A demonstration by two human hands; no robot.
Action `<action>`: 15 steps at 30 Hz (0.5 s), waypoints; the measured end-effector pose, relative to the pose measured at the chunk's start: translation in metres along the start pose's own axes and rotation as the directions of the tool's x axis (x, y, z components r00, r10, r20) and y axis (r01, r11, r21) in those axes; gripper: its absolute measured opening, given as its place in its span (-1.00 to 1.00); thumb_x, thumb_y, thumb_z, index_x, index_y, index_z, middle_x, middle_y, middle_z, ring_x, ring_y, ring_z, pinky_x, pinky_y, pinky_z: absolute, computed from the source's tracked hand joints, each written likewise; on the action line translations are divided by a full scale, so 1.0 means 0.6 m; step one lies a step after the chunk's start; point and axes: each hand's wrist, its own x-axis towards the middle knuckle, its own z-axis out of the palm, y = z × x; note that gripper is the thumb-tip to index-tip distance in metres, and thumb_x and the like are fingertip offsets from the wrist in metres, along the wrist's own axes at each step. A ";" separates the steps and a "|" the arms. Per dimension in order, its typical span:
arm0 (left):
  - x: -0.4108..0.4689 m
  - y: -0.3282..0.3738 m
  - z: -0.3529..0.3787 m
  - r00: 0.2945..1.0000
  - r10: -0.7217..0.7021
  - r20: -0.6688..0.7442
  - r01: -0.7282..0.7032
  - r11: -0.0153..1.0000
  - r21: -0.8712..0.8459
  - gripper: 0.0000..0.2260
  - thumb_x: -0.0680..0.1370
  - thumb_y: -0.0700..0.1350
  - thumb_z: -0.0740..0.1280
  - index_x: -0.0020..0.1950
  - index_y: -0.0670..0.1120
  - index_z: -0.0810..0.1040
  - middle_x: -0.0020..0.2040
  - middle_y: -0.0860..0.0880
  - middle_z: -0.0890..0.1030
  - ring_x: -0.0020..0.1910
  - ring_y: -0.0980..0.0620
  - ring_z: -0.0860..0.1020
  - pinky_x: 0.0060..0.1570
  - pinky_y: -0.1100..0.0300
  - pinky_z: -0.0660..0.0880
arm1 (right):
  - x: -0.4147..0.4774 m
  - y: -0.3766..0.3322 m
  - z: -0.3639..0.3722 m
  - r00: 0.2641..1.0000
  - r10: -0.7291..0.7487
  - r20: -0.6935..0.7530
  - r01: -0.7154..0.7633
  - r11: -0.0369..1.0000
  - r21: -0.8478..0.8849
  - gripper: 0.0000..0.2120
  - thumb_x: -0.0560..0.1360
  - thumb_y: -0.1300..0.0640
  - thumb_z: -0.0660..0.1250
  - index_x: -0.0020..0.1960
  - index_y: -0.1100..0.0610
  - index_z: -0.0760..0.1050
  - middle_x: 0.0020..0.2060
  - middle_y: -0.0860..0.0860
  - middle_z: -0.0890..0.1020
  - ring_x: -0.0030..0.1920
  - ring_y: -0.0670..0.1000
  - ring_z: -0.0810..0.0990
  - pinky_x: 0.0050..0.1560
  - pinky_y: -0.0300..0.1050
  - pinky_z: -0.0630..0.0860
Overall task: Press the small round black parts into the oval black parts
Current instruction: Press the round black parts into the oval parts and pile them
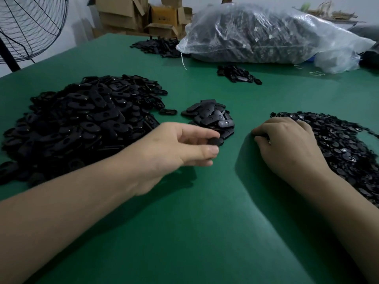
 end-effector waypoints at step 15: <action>-0.042 -0.029 -0.006 0.991 0.132 -0.016 -0.132 0.990 -0.045 -0.61 0.50 -0.32 0.48 0.27 0.01 0.65 0.03 -0.02 0.75 0.04 0.00 0.74 0.07 0.32 0.60 | 0.000 -0.003 -0.001 0.996 -0.061 -0.061 0.068 0.990 0.127 -0.73 0.57 0.18 0.42 0.24 -0.03 0.62 -0.07 -0.10 0.65 0.20 0.09 0.45 0.20 0.19 0.42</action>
